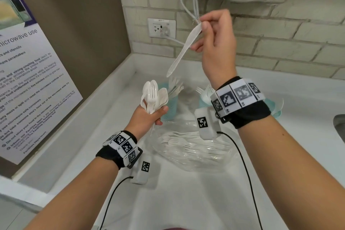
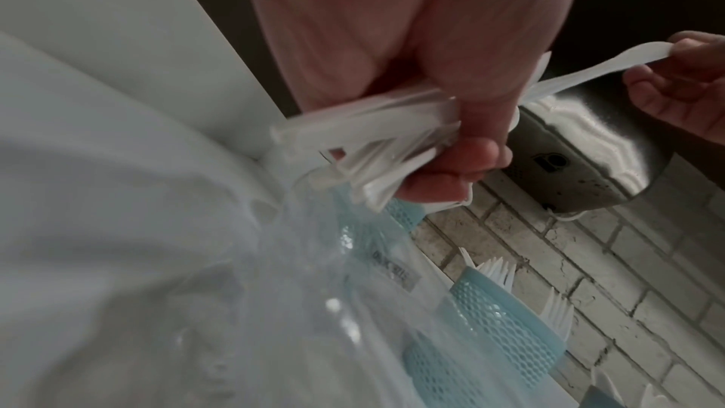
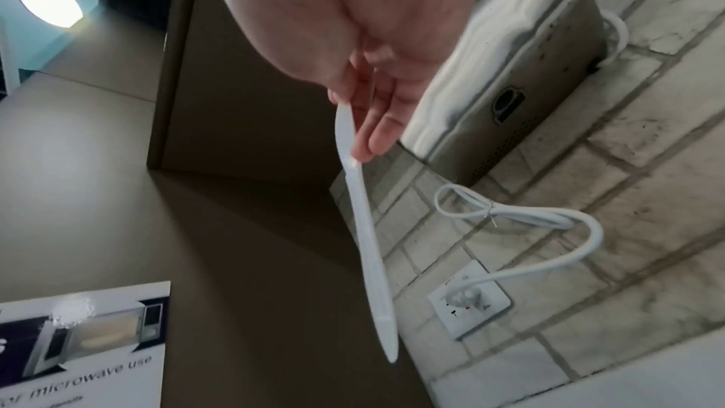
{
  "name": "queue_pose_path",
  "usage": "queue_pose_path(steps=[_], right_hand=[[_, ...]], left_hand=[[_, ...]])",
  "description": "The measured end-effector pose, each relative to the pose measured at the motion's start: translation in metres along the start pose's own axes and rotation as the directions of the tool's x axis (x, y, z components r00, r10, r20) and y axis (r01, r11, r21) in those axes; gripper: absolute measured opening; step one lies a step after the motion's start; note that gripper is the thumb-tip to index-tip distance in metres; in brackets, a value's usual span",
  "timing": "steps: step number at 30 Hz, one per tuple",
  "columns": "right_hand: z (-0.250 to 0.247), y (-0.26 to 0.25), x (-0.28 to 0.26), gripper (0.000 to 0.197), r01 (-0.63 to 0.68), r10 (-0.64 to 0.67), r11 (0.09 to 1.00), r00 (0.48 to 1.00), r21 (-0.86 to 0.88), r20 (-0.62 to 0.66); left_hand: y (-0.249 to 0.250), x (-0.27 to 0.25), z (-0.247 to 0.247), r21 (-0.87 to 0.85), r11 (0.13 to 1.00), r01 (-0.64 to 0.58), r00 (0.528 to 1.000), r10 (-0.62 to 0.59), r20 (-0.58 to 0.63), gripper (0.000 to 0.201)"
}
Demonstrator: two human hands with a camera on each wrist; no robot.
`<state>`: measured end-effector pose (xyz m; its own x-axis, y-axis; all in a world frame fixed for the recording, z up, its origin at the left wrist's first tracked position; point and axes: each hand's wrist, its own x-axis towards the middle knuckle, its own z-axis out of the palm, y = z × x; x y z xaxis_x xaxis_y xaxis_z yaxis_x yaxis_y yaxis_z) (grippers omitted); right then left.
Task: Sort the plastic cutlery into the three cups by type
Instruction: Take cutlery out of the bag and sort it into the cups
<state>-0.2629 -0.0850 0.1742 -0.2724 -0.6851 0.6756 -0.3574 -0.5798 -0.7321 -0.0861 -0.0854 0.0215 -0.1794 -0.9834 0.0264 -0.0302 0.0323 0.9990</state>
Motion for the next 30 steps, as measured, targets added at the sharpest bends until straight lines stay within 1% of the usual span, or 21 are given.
queue_pose_path(steps=[1, 2, 3, 5, 8, 10, 11, 12, 13, 15, 16, 18, 19, 20, 22, 25, 26, 27, 28, 30], right_hand=[[0.001, 0.001, 0.000, 0.012, 0.017, -0.018, 1.000, 1.000, -0.025, -0.025], [0.004, 0.005, -0.001, 0.011, 0.015, -0.016, 0.998, 1.000, -0.059, -0.017], [0.008, 0.011, -0.005, 0.011, 0.001, 0.002, 0.995, 1.000, -0.102, 0.021], [0.017, 0.032, -0.017, 0.010, -0.051, 0.077, 0.974, 0.991, -0.219, 0.114], [0.024, 0.069, -0.035, 0.015, -0.107, 0.188, 0.939, 0.955, -0.327, 0.229], [0.025, 0.082, -0.046, 0.022, -0.058, 0.214, 0.902, 0.921, -0.428, 0.325], [0.026, 0.083, -0.050, 0.025, -0.024, 0.215, 0.879, 0.911, -0.476, 0.352], [0.026, 0.082, -0.054, 0.029, -0.023, 0.229, 0.868, 0.906, -0.497, 0.357], [0.027, 0.077, -0.057, 0.032, -0.060, 0.258, 0.870, 0.901, -0.489, 0.349], [0.027, 0.068, -0.064, 0.032, -0.184, 0.336, 0.898, 0.873, -0.400, 0.354], [0.027, 0.063, -0.069, 0.029, -0.263, 0.385, 0.903, 0.847, -0.340, 0.367], [0.026, 0.056, -0.075, 0.022, -0.422, 0.475, 0.880, 0.784, -0.219, 0.400], [0.025, 0.052, -0.076, 0.023, -0.467, 0.493, 0.868, 0.775, -0.166, 0.395], [0.023, 0.052, -0.075, 0.024, -0.486, 0.492, 0.866, 0.788, -0.118, 0.370], [0.018, 0.047, -0.071, 0.022, -0.486, 0.471, 0.874, 0.837, -0.015, 0.281], [0.007, 0.033, -0.061, 0.017, -0.406, 0.387, 0.903, 0.911, 0.141, 0.143], [0.003, 0.029, -0.059, 0.016, -0.370, 0.354, 0.914, 0.928, 0.168, 0.120], [0.001, 0.026, -0.058, 0.015, -0.342, 0.326, 0.926, 0.938, 0.161, 0.122], [-0.001, 0.025, -0.059, 0.012, -0.323, 0.303, 0.937, 0.941, 0.135, 0.152], [-0.003, 0.027, -0.063, 0.005, -0.322, 0.297, 0.946, 0.912, 0.045, 0.281]], left_hand=[[-0.001, 0.001, -0.001, -0.003, 1.000, 0.003, 1.000, -0.003, -0.009, 0.026], [-0.001, 0.001, -0.002, -0.003, 1.000, 0.002, 1.000, -0.002, -0.012, 0.025], [-0.001, 0.000, -0.003, -0.005, 1.000, -0.003, 1.000, 0.003, -0.012, 0.022], [0.001, -0.001, -0.002, -0.020, 0.999, -0.029, 1.000, 0.029, 0.004, 0.016], [0.004, -0.003, 0.000, -0.070, 0.996, -0.057, 0.998, 0.059, 0.035, 0.012], [0.006, -0.004, 0.002, -0.092, 0.994, -0.061, 0.996, 0.066, 0.053, 0.008], [0.008, -0.004, 0.003, -0.096, 0.993, -0.066, 0.996, 0.072, 0.060, 0.007], [0.009, -0.004, 0.005, -0.101, 0.992, -0.071, 0.995, 0.077, 0.063, 0.007], [0.010, -0.004, 0.006, -0.108, 0.991, -0.074, 0.995, 0.081, 0.064, 0.008], [0.014, -0.003, 0.009, -0.131, 0.988, -0.078, 0.994, 0.087, 0.062, 0.008], [0.016, -0.002, 0.010, -0.142, 0.987, -0.079, 0.994, 0.089, 0.064, 0.009], [0.019, -0.002, 0.013, -0.156, 0.985, -0.079, 0.993, 0.091, 0.074, 0.011], [0.021, -0.002, 0.014, -0.157, 0.985, -0.075, 0.993, 0.089, 0.082, 0.012], [0.021, -0.002, 0.014, -0.150, 0.986, -0.070, 0.992, 0.084, 0.094, 0.014], [0.023, -0.003, 0.016, -0.126, 0.991, -0.054, 0.991, 0.069, 0.116, 0.015], [0.024, -0.005, 0.018, -0.110, 0.994, -0.016, 0.991, 0.030, 0.130, 0.013], [0.024, -0.006, 0.019, -0.108, 0.994, -0.007, 0.991, 0.022, 0.134, 0.012], [0.024, -0.006, 0.020, -0.103, 0.995, -0.005, 0.990, 0.019, 0.137, 0.011], [0.025, -0.007, 0.021, -0.095, 0.995, -0.009, 0.990, 0.022, 0.138, 0.010], [0.026, -0.007, 0.024, -0.088, 0.996, -0.023, 0.990, 0.035, 0.138, 0.008]])
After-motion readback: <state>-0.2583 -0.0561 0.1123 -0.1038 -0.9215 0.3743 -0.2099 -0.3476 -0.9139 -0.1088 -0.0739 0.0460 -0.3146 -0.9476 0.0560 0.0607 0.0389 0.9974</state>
